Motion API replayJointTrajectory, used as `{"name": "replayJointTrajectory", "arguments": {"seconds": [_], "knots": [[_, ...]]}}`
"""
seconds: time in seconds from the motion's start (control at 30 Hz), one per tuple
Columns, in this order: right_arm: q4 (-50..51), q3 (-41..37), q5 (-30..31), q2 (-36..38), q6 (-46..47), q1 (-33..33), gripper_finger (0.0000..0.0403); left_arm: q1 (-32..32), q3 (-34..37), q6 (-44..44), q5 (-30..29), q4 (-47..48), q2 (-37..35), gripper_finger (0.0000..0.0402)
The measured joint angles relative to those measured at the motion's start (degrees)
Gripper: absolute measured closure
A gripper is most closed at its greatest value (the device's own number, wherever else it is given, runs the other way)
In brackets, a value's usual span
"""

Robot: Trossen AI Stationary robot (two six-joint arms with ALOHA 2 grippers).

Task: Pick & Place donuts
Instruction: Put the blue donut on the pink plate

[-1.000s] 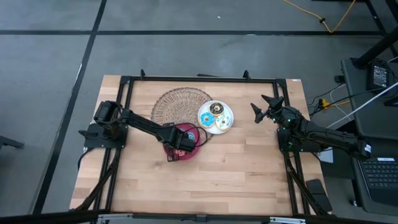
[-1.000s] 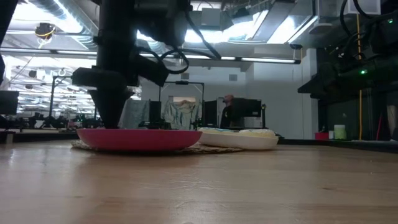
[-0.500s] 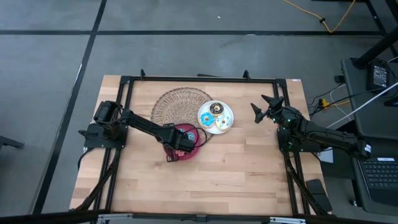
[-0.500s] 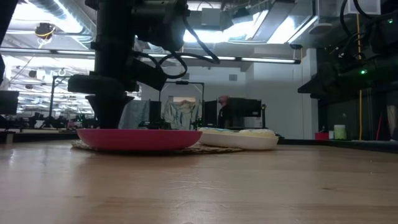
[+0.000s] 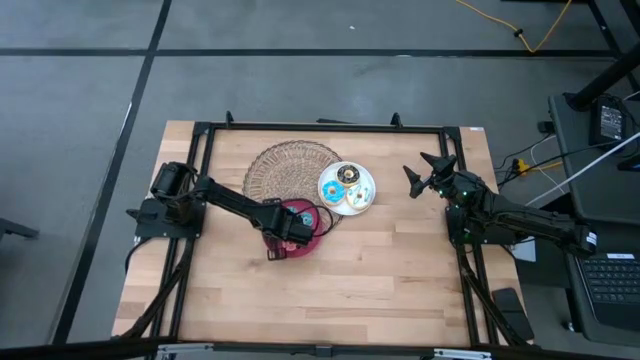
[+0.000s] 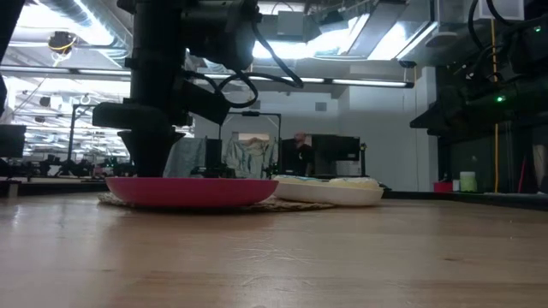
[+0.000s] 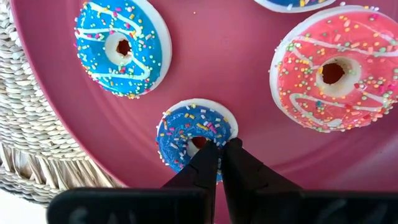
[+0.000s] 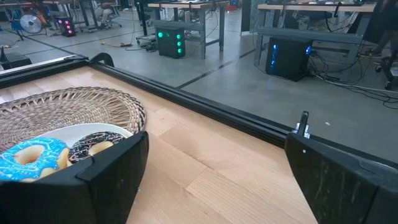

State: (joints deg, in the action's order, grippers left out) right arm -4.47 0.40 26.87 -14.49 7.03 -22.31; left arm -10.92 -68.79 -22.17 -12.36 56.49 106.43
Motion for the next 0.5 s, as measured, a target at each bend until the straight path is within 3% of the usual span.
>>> {"name": "replayJointTrajectory", "arguments": {"seconds": [0.5], "knots": [[0.0,-0.02,0.0,0.0,0.0,0.0,0.0027,0.0,0.02,-0.64,1.81,0.24,0.0,0.0391]]}}
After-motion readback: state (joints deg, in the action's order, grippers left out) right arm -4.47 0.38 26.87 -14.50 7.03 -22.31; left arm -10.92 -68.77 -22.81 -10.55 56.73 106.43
